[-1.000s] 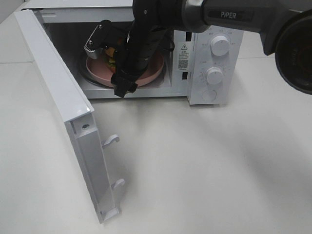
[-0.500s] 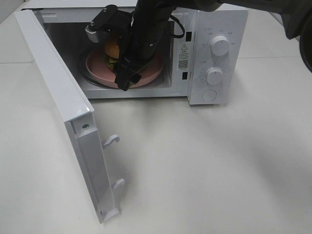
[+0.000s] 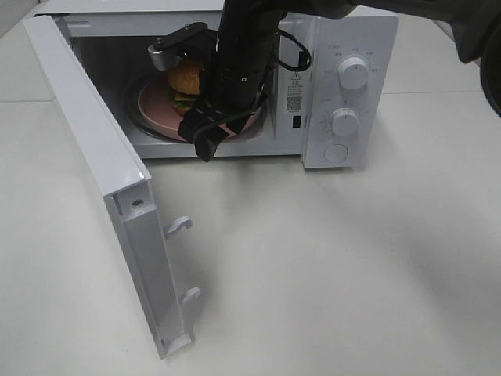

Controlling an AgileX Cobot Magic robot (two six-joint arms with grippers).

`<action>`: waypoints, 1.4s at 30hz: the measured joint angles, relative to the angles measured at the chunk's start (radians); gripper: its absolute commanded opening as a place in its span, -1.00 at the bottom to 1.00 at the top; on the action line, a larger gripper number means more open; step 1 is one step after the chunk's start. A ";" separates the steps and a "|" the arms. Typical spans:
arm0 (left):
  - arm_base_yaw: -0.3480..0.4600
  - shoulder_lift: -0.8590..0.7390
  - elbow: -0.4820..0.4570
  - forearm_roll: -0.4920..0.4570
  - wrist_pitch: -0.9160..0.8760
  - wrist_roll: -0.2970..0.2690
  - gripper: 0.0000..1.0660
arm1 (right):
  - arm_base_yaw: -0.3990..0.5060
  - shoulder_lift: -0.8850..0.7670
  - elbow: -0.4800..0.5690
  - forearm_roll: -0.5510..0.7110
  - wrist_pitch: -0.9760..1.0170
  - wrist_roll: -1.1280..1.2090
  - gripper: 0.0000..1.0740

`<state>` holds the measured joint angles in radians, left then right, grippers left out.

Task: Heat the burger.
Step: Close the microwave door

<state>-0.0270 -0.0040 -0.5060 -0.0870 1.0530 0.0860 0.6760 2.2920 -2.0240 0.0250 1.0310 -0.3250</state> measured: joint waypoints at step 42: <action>0.000 0.000 0.000 0.000 0.000 0.000 -0.99 | -0.049 -0.343 0.300 -0.019 0.185 0.368 0.21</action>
<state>-0.0270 -0.0040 -0.5060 -0.0870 1.0530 0.0860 0.6270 1.9490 -1.7240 0.0060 1.2160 0.0430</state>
